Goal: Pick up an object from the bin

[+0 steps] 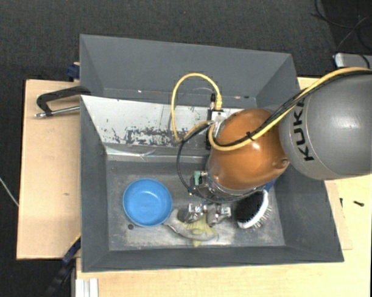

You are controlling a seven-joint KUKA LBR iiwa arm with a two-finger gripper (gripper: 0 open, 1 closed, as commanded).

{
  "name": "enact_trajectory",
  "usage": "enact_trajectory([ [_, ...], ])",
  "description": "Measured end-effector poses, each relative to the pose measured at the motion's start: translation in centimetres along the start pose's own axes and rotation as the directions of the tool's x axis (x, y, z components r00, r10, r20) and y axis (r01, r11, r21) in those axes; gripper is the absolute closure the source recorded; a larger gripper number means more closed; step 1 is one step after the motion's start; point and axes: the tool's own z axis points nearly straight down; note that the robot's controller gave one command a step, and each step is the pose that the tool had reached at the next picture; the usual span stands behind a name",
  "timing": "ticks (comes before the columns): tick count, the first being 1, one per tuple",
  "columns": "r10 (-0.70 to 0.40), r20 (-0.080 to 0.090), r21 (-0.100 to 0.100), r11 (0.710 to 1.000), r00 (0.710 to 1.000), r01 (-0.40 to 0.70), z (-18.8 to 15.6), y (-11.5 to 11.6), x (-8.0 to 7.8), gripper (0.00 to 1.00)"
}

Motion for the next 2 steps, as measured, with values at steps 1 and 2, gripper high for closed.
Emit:
enact_trajectory([
  [1, 0.002, -0.001, -0.002, 1.000, 1.000, -0.002, -0.9, -0.1, -0.2, 1.00],
  [2, 0.006, 0.001, 0.006, 1.000, 1.000, -0.006, -9.0, -0.4, -0.4, 1.00],
])
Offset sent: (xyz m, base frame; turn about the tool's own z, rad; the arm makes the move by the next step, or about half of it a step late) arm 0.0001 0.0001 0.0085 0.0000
